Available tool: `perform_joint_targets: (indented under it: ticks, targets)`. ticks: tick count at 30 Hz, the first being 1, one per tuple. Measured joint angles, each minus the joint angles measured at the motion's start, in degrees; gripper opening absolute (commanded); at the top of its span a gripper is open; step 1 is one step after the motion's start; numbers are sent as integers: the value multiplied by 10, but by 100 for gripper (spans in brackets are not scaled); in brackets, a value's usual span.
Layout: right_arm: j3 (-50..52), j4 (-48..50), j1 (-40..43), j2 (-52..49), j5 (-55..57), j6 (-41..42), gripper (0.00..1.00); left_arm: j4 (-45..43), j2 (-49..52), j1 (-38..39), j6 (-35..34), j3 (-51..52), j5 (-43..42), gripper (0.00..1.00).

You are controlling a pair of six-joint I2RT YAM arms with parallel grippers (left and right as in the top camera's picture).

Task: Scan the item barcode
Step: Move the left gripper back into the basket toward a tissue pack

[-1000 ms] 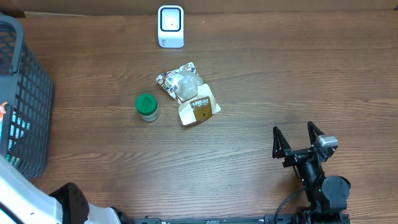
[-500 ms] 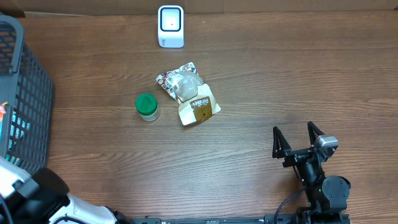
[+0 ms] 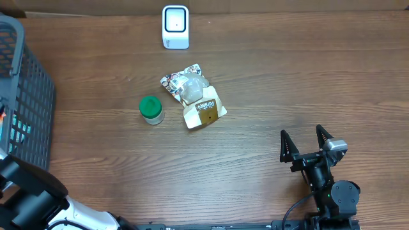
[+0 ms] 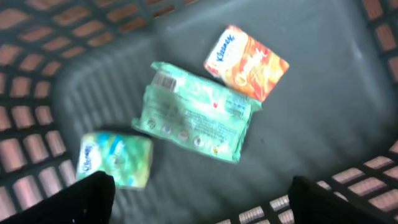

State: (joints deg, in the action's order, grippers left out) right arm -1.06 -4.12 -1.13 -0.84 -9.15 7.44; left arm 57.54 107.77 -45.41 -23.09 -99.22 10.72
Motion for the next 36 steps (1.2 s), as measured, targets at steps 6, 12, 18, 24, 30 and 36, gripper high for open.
perform_joint_targets:
  ticks: [6,12,18,24,30,36]
  targets:
    - [0,0,0,0,0,0,100,-91,1,0,23,77,0,88]
    - [0,0,0,0,0,0,100,-135,26,1,45,97,0,88]
    - [0,0,0,0,0,0,100,-162,86,12,70,101,0,89]
    - [0,0,0,0,0,0,100,-198,107,15,83,101,-2,93]
    - [0,0,0,0,0,0,100,-195,114,16,89,96,-2,80]
    - [0,0,0,0,0,0,100,-182,127,14,100,93,6,57]
